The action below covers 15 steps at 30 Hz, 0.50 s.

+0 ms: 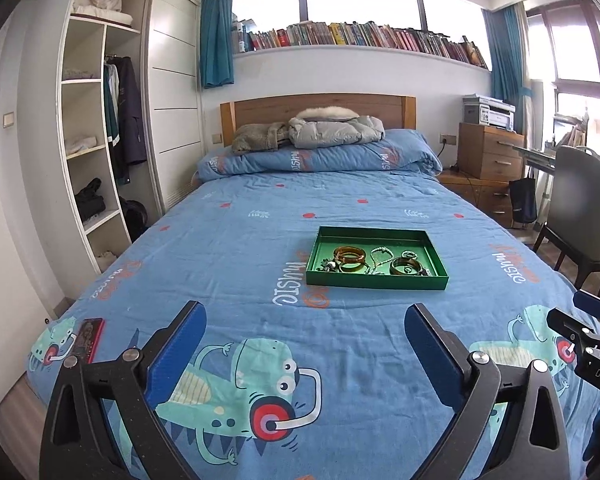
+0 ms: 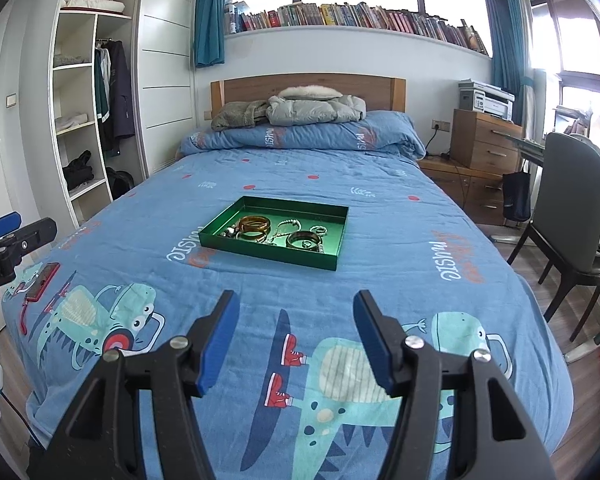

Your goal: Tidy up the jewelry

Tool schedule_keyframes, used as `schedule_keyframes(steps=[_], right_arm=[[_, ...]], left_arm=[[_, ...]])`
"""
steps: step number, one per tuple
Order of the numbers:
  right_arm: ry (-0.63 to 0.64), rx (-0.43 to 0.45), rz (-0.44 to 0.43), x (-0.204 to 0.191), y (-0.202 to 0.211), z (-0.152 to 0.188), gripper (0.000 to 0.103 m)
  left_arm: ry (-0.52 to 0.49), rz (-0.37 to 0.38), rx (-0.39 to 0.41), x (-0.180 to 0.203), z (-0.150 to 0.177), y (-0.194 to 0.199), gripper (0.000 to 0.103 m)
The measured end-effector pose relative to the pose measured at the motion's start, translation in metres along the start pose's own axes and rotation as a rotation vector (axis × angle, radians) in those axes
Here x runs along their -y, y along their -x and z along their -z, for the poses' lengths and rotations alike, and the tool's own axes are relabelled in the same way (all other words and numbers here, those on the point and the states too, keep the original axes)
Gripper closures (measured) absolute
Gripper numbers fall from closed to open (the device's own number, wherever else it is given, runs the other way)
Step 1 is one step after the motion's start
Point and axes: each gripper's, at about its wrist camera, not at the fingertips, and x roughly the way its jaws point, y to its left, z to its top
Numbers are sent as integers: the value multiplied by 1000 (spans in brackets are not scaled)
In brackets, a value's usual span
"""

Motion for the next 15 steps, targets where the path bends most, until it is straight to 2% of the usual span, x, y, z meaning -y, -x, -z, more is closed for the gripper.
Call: schedule_keyframes(steps=[8, 15], right_arm=[[-1, 8, 26, 2, 4, 4, 37], [-7, 14, 49, 8, 5, 5, 36]], left_arm=[[-15, 14, 0, 4, 3, 3, 3], [-23, 18, -2, 5, 6, 2, 3]])
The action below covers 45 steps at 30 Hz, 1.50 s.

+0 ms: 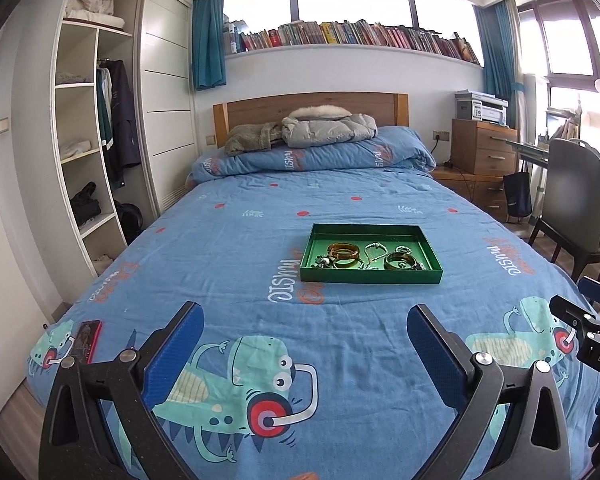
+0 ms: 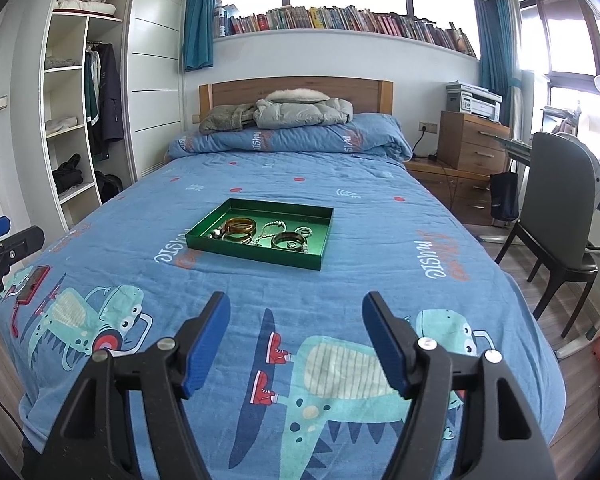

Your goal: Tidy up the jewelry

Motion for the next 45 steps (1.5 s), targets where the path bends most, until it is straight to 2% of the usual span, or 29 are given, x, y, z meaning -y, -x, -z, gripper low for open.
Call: schedule_keyframes(steps=[25, 45], right_arm=[[3, 6, 42, 8, 3, 2, 35], [-10, 18, 132, 10, 4, 0, 34]], left_arm=[[-1, 13, -16, 3, 1, -3, 1], [6, -6, -62, -2, 17, -14, 1]])
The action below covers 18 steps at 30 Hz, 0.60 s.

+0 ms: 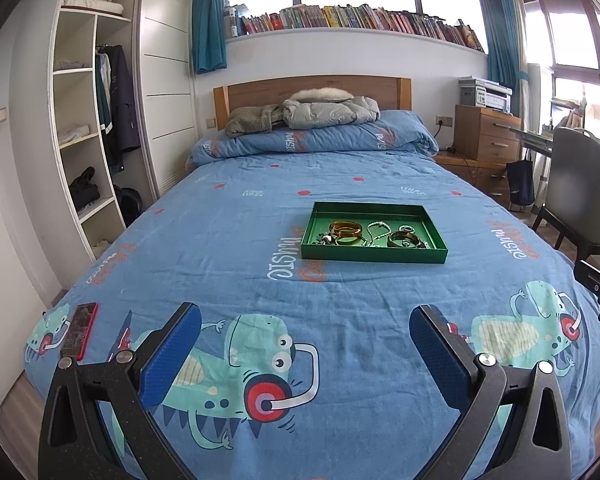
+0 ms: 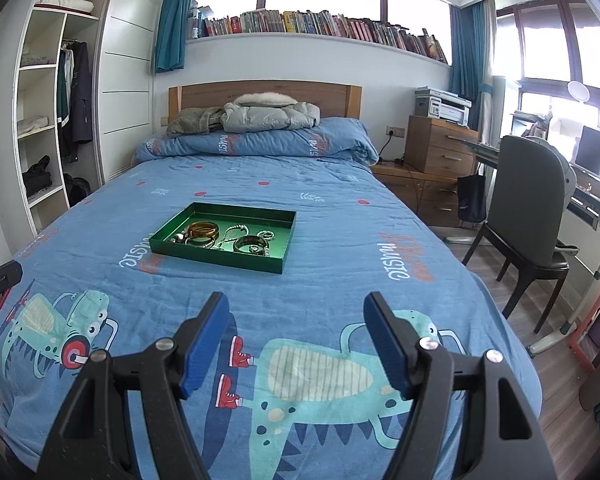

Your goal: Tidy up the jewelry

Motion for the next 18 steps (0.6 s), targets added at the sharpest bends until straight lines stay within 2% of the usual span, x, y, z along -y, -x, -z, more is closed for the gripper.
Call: schedule_keyframes(steps=[18], right_arm=[[-15, -20, -4, 5, -15, 5, 34]], left_arm=[[18, 4, -14, -3, 1, -7, 1]])
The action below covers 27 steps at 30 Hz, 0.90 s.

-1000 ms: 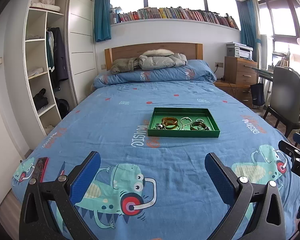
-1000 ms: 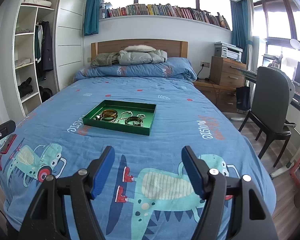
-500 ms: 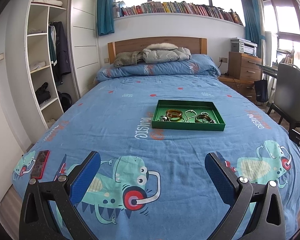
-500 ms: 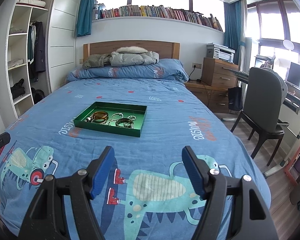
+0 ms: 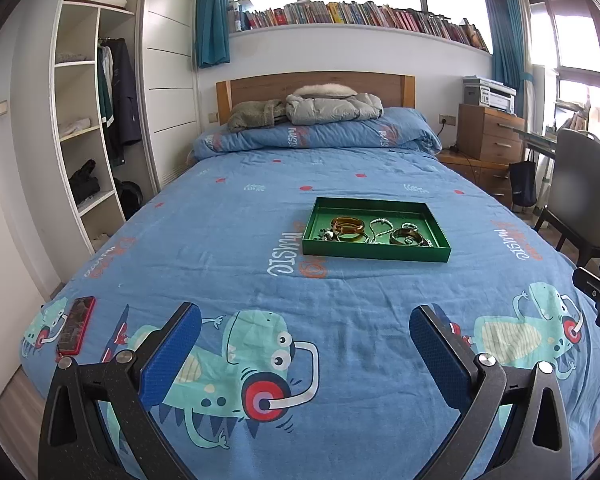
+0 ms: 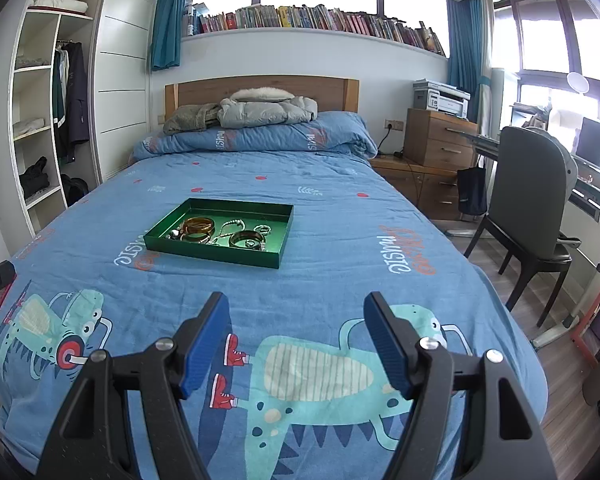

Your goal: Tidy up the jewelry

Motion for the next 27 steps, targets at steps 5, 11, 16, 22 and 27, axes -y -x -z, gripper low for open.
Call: schedule_keyframes(steps=[5, 11, 16, 22, 27], right_arm=[[2, -8, -2, 0, -4, 1, 34], [3, -17, -4, -1, -8, 2, 34], [3, -18, -4, -1, -8, 3, 34], [1, -18, -3, -1, -8, 3, 34], [2, -18, -3, 0, -8, 3, 34]], left_arm=[[2, 2, -3, 1, 1, -2, 1], [2, 2, -3, 1, 0, -2, 1], [0, 2, -4, 2, 0, -2, 1], [1, 3, -5, 3, 1, -3, 1], [4, 4, -3, 3, 1, -2, 1]])
